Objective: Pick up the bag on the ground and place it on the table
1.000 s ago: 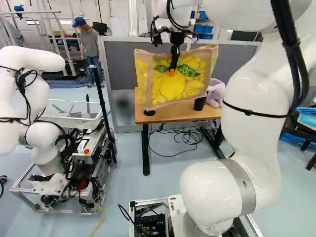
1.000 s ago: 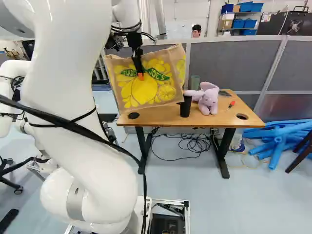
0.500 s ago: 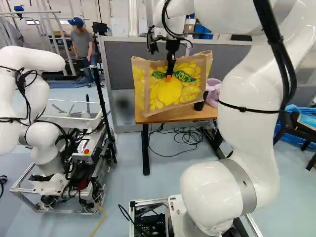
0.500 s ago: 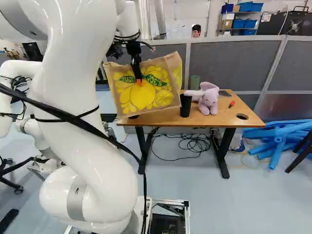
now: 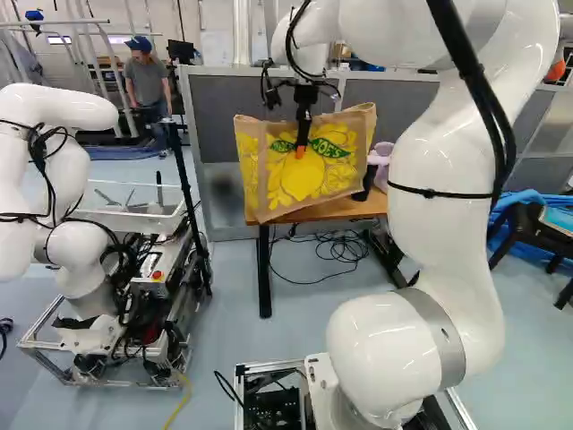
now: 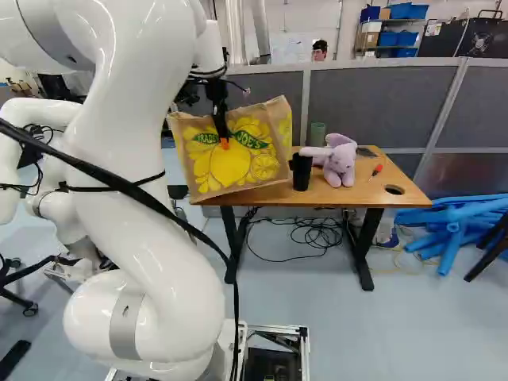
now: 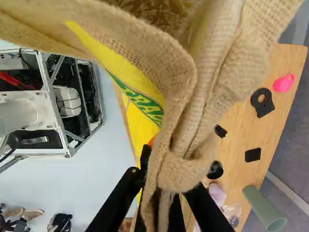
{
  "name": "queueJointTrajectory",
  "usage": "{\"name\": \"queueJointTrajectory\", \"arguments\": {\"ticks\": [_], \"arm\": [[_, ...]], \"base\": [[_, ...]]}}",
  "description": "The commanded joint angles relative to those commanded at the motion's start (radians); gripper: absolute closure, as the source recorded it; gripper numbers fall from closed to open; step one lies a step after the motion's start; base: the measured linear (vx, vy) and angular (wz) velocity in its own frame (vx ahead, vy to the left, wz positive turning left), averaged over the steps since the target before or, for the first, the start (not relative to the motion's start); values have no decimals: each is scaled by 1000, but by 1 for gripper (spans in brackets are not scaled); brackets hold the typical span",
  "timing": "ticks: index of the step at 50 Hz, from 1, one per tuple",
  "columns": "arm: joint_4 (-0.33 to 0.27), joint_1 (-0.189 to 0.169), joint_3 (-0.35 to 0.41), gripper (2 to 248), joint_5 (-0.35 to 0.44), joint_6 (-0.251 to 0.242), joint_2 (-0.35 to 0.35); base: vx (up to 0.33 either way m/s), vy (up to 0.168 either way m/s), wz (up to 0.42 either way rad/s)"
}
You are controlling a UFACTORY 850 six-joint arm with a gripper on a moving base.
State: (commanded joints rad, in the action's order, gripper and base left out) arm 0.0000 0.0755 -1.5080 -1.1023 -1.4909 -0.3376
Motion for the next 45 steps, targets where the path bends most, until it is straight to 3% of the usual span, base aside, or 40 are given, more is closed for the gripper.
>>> {"name": "queueJointTrajectory", "arguments": {"ticks": [45], "arm": [[0, -5, -73, 228, 0, 0, -91]], "base": [[0, 0, 0]]}}
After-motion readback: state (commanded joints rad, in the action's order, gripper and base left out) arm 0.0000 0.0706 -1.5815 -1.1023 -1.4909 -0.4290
